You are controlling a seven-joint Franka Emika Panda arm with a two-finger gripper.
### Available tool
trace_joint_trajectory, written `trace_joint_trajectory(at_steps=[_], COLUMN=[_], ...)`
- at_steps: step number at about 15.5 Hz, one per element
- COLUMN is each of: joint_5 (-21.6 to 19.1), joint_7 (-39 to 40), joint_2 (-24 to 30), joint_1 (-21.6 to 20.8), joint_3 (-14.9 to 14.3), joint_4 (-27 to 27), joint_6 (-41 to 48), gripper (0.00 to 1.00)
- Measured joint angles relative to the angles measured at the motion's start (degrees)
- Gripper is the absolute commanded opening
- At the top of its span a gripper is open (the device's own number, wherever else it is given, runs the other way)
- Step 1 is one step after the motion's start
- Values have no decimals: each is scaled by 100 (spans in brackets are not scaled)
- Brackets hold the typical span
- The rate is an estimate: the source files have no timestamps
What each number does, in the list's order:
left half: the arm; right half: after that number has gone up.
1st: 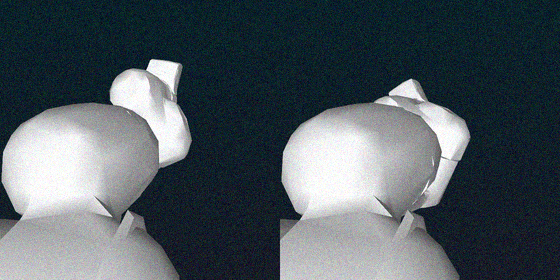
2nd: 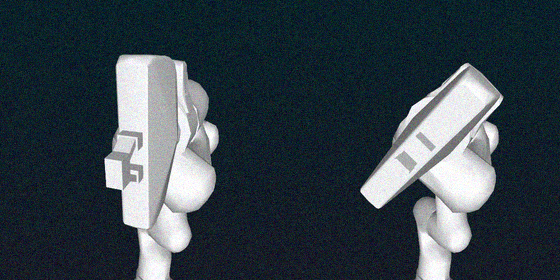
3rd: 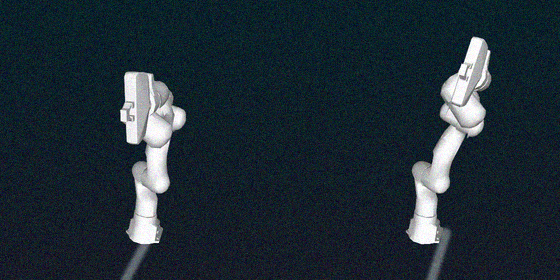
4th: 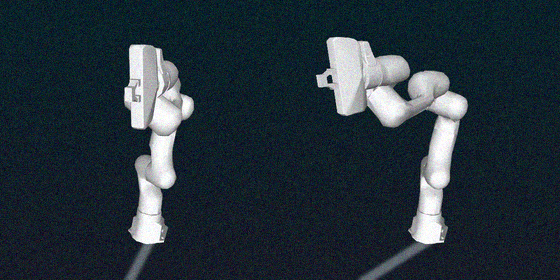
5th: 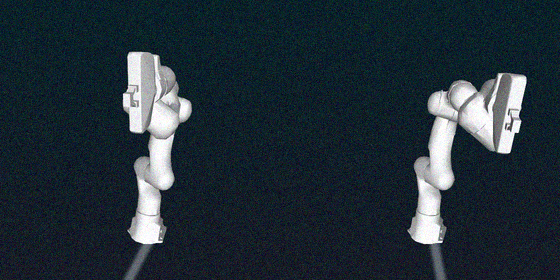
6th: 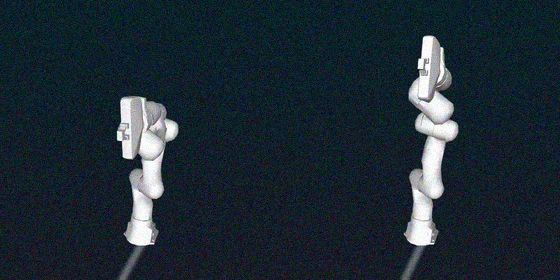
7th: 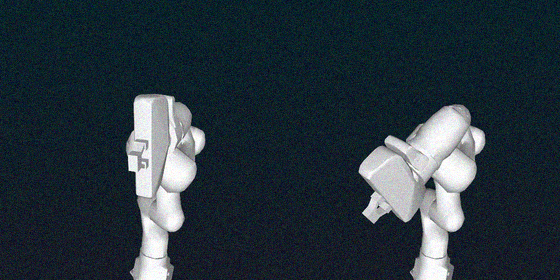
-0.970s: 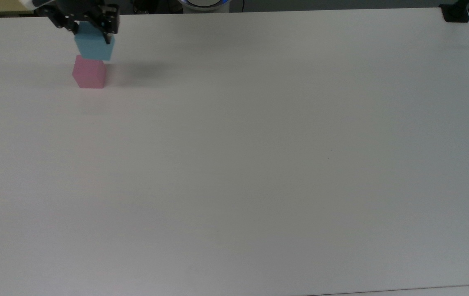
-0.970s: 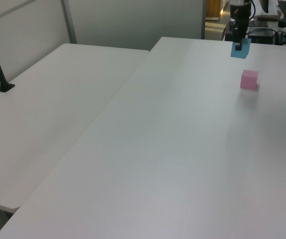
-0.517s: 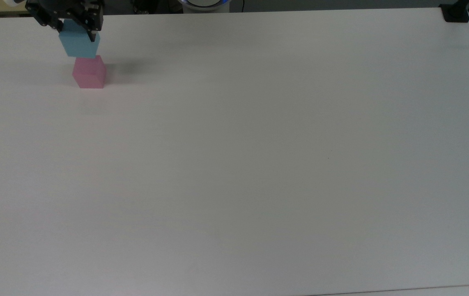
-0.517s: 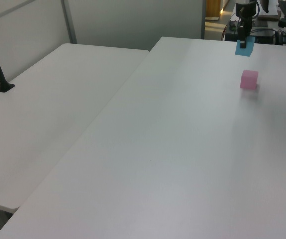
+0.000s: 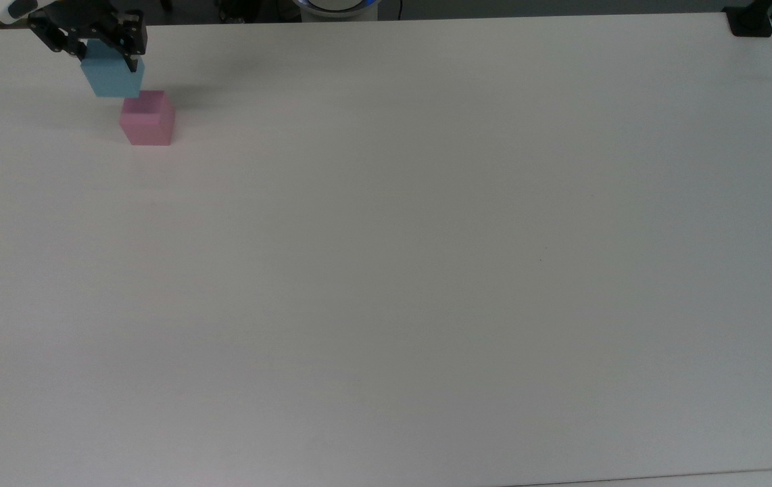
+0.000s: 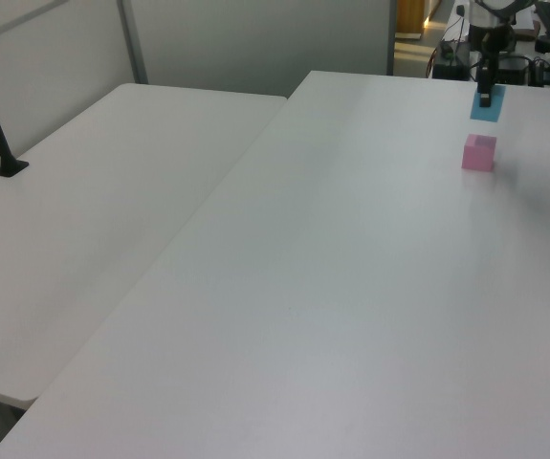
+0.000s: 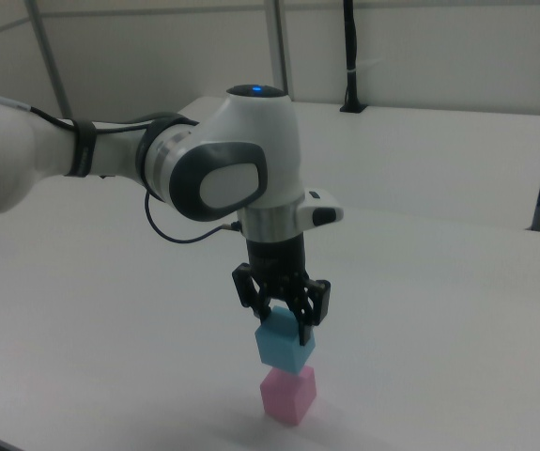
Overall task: Put blue cube on pink cube
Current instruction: 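Lower the light-blue cube onto the top of the pink cube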
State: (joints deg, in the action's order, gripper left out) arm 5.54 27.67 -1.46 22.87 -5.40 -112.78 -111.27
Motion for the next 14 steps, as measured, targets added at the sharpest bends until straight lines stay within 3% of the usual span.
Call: trace_joint_trajectory(at_steps=[11,14], joint_5=[0,0], joint_7=[105,103], joint_2=[-9,-52], joint_1=[55,45], joint_3=[79,88], joint_4=[-341,-556], joint_6=[-394,-675], gripper=[33,42])
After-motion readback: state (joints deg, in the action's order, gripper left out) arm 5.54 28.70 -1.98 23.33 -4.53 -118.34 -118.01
